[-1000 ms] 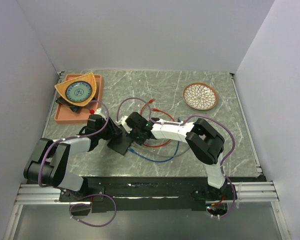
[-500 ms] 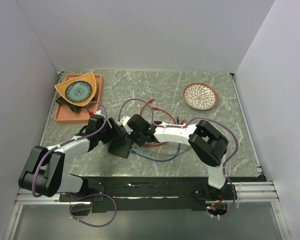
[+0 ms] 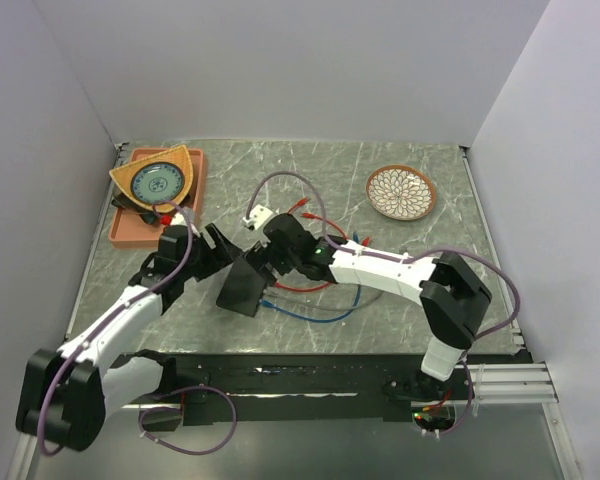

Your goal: Insert the plug into the switch port

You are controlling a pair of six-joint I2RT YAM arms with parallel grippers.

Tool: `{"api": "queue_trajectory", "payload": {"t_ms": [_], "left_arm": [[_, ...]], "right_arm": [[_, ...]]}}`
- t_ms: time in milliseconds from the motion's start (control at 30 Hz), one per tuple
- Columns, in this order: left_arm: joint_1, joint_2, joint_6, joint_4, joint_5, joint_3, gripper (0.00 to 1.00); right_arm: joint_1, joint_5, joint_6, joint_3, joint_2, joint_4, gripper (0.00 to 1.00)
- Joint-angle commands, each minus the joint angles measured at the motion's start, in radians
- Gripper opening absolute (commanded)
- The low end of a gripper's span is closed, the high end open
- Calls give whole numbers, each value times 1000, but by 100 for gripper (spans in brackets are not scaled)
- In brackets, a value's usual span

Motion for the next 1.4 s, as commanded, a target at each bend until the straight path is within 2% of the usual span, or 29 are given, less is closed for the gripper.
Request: {"api": "queue_trajectory", "payload": {"t_ms": [0, 300, 467, 633, 833, 933, 1033, 1067, 1267, 1367], "left_arm": [[3, -125, 5, -26, -46, 49, 85], [4, -392, -27, -19, -169, -12, 94], [2, -440, -23, -45, -206, -6, 96], [4, -423, -17, -51, -212, 12, 98], [4, -344, 0, -49, -195, 34, 98], [3, -305, 6, -39, -180, 38, 98], [4, -276, 11, -25, -158, 37, 98], [4, -264, 12, -22, -154, 37, 98], [4, -227, 26, -3, -132, 37, 98], [4, -212, 29, 4, -132, 38, 98]], "right_arm": [[-25, 58, 45, 29, -94, -23, 99], [-162, -22, 233, 12, -146, -8, 99], [-201, 28, 310, 64, -108, -40, 99], [-204, 136, 390, 198, 9, -124, 99], [-224, 153, 462, 405, 199, -240, 98], [-247, 108, 488, 508, 300, -291, 88], [-261, 72, 494, 601, 386, -336, 85], [-262, 61, 490, 624, 426, -348, 76], [-276, 27, 510, 799, 565, -455, 72], [-281, 9, 522, 815, 596, -474, 71]]}}
